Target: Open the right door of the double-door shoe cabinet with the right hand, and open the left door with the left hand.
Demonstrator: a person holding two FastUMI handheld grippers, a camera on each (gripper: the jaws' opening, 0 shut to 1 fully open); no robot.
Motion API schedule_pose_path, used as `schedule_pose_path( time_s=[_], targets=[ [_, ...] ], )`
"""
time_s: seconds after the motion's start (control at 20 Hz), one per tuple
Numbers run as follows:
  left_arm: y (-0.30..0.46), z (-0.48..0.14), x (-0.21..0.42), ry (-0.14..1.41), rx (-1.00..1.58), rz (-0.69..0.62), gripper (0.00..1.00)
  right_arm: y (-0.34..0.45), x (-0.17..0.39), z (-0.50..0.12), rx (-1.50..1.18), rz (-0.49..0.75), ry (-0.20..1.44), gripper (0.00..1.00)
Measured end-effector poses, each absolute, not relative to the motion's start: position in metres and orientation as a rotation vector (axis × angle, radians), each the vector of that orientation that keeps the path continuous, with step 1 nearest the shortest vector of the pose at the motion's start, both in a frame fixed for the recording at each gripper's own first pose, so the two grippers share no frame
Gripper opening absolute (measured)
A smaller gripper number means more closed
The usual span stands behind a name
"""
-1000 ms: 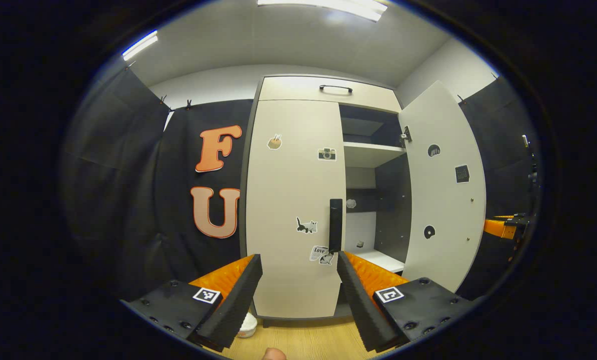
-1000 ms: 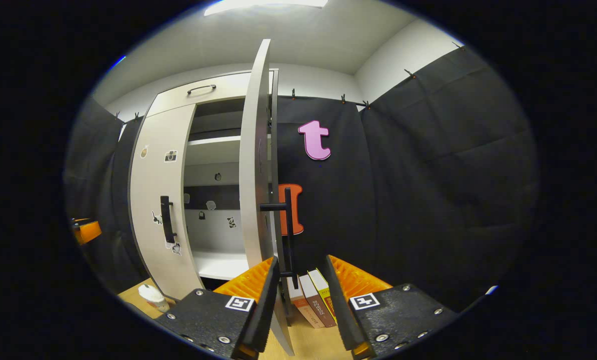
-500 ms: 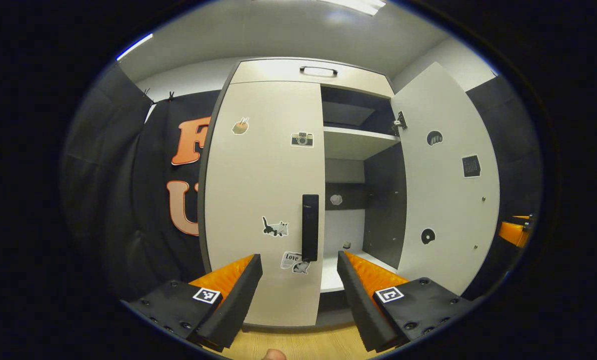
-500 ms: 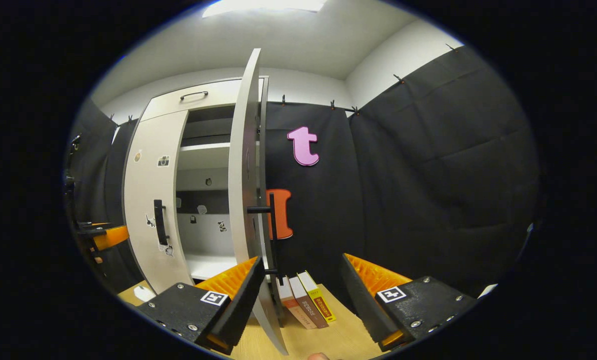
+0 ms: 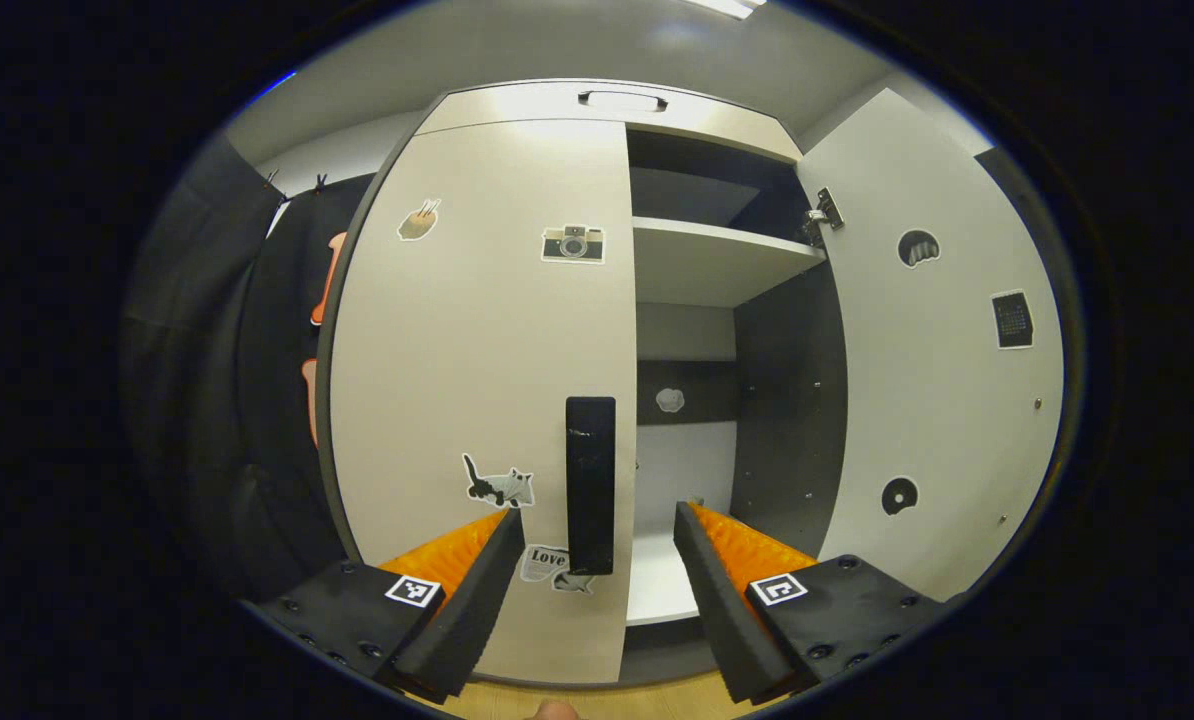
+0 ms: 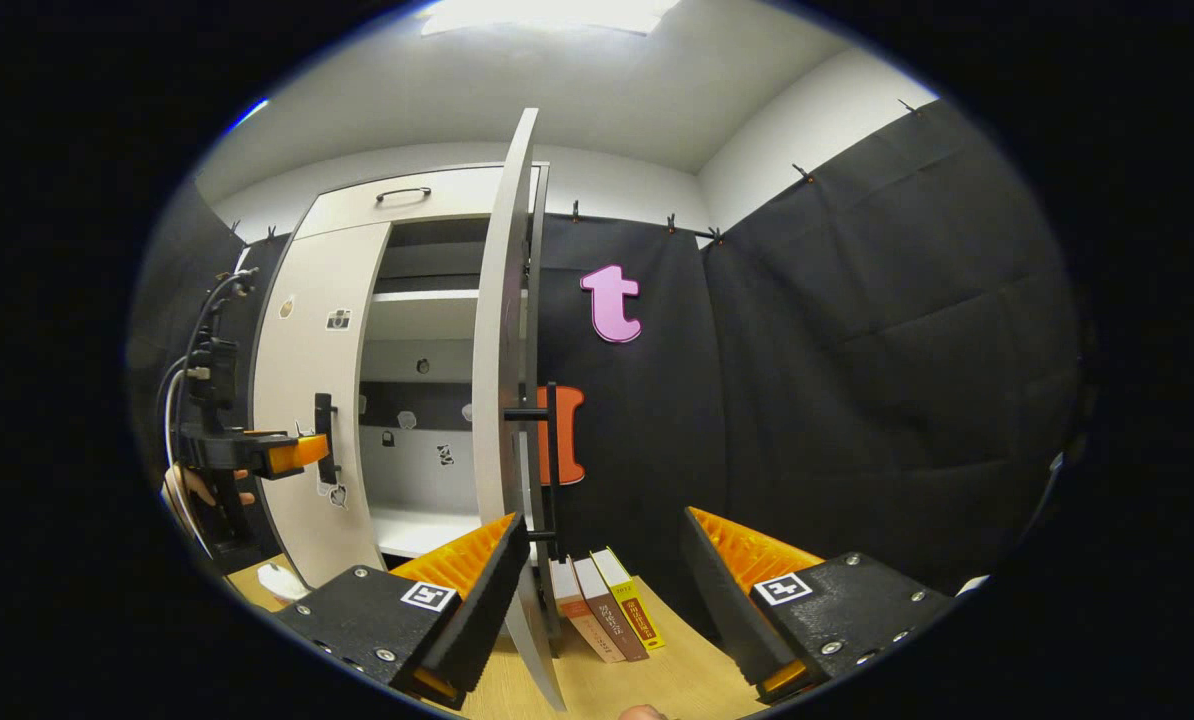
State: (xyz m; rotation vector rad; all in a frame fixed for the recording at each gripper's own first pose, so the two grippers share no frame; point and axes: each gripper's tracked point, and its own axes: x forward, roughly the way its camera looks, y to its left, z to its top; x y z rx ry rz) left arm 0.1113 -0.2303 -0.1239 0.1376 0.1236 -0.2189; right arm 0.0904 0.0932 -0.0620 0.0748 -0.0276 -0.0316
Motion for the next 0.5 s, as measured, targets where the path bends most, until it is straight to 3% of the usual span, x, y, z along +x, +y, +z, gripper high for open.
schedule_pose_path(
  time_s=[0.2,0.25,0.5],
  targets=[
    [-0.23,-0.136,0.137,0.155,0.136,-0.191,0.96,0.093,0.091,-0.058,0.044,-0.027,-0.046,0.93],
    [-0.23,-0.14,0.141,0.166,0.129,-0.189,0.96,0.093,0.091,-0.058,0.042,-0.025,-0.047,0.87],
    [-0.223,-0.144,0.157,0.168,0.138,-0.155,0.94,0.093,0.091,-0.063,0.041,-0.019,-0.037,0.87]
  ],
)
